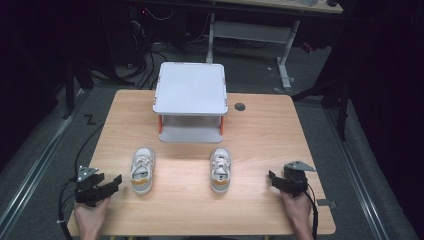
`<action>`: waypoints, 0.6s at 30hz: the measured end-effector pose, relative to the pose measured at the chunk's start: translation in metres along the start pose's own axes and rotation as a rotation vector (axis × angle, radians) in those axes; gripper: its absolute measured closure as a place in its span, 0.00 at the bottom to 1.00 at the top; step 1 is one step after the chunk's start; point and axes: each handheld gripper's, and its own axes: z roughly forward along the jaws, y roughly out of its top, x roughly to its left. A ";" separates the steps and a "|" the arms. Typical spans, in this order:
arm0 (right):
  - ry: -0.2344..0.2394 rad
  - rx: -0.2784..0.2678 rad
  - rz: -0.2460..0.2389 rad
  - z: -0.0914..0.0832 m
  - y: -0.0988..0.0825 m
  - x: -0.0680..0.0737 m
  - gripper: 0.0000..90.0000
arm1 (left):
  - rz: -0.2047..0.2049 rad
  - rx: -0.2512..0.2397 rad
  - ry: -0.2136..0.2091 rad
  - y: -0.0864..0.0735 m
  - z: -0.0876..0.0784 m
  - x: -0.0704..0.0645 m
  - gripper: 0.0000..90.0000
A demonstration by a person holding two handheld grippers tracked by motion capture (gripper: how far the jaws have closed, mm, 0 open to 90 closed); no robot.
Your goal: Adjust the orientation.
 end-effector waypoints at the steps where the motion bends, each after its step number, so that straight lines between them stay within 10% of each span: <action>1: 0.001 0.000 0.000 0.000 0.000 0.000 0.40 | -0.003 -0.003 -0.008 0.001 -0.002 -0.001 0.37; 18: 0.003 -0.001 0.000 0.000 0.000 0.000 0.40 | 0.057 -0.031 -0.058 0.032 -0.019 -0.029 0.39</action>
